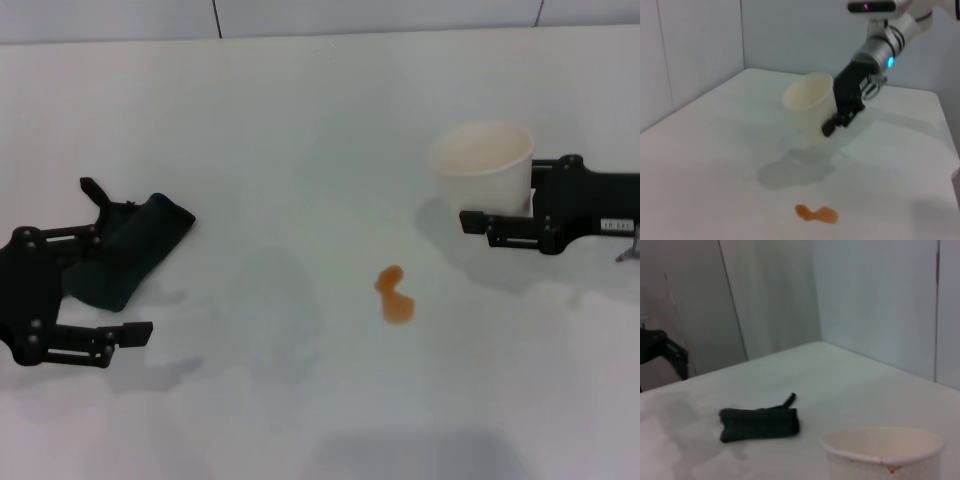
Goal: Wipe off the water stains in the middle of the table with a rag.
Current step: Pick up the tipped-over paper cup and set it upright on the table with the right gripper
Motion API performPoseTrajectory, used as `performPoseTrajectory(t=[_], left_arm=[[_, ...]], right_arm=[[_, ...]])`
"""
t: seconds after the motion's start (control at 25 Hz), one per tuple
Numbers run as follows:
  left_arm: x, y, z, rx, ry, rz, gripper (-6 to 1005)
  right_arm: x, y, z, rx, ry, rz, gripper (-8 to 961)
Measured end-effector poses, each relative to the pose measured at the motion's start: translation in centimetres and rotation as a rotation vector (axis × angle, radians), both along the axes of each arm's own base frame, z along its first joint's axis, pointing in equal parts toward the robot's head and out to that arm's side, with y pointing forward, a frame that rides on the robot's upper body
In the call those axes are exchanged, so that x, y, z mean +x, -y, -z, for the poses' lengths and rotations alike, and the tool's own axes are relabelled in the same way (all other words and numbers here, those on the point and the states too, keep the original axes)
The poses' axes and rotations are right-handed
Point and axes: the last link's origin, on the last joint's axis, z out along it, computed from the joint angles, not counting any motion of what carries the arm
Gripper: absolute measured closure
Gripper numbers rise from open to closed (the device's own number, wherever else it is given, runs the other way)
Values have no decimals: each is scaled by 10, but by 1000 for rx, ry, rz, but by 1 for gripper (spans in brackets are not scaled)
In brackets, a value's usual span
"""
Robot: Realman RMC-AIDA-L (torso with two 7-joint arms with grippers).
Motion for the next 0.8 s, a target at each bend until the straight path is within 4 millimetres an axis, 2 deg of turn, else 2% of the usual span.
performPoseTrajectory(t=[0.32,0.56,0.8], left_arm=[[2,-2,0,1,-1,13,144],[2,-3,0,0,-3,12,147],[2,-3,0,4,-4,11,149]], right_arm=[[35,20,35,142,-105,-85,348],[51,29,49,295,-105,-95,352],[61,38,61,360,-96,-60,356]])
